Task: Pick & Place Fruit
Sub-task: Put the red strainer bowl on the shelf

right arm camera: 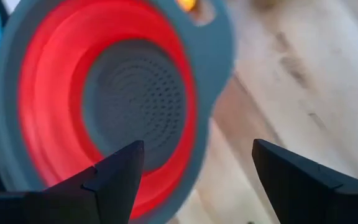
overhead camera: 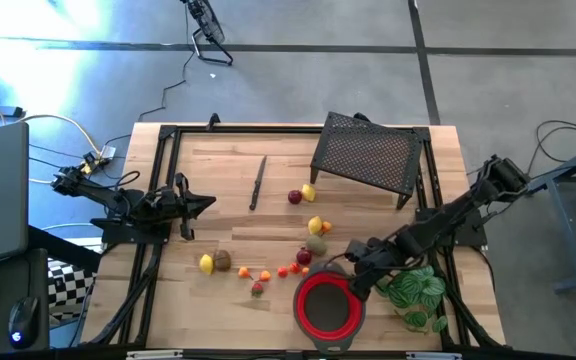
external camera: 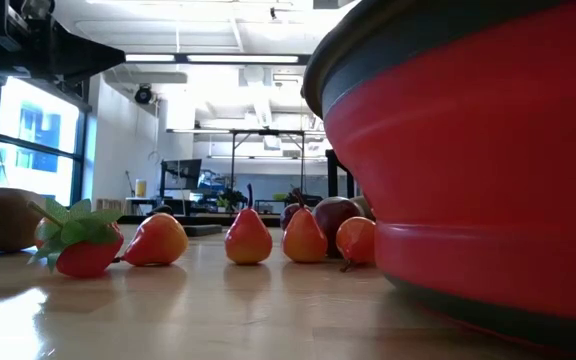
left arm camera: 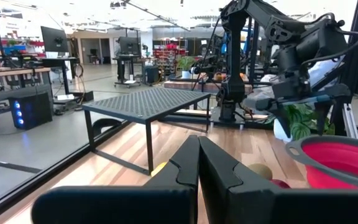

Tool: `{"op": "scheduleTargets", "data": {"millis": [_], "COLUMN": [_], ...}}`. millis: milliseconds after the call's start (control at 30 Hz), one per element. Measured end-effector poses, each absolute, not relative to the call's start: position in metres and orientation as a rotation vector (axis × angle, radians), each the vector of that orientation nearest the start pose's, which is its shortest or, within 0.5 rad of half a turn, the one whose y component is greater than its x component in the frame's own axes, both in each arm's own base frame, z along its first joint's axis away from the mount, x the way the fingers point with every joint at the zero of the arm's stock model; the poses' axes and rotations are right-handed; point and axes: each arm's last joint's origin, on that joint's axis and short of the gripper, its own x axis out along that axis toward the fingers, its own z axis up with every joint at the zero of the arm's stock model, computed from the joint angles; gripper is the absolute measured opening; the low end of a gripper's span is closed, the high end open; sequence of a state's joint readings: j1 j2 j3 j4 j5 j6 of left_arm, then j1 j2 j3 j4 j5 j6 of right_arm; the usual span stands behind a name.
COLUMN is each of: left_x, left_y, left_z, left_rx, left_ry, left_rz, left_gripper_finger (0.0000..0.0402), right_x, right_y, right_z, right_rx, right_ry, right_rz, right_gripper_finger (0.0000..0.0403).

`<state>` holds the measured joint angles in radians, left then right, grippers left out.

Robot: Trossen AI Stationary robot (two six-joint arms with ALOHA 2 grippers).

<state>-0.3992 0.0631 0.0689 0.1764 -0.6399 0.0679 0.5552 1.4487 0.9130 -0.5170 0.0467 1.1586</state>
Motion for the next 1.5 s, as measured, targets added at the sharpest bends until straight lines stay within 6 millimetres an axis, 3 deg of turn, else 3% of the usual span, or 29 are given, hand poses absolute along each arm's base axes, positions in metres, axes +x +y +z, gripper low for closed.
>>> {"op": "scheduleTargets", "data": {"millis": [167,967,1500], "left_x": [0.090,0.091,0.091], "left_y": [-0.019,-0.019,-0.019], "left_z": [0.198,0.196,0.196], "left_rx": [-0.043,-0.034,-0.034], "left_ry": [-0.153,-0.134,-0.134], "left_rz": [0.243,0.243,0.243], "left_gripper_finger": [0.0000,0.0000,0.0000], "right_x": [0.235,0.228,0.245], "right_y": [0.150,0.145,0.154], "right_z": [0.203,0.186,0.161], "right_rx": [0.744,0.721,0.731], "right_ry": [1.112,1.125,1.123], "right_rz": [-0.111,-0.145,-0.132], "right_gripper_finger": [0.0293,0.0293,0.0293]}}
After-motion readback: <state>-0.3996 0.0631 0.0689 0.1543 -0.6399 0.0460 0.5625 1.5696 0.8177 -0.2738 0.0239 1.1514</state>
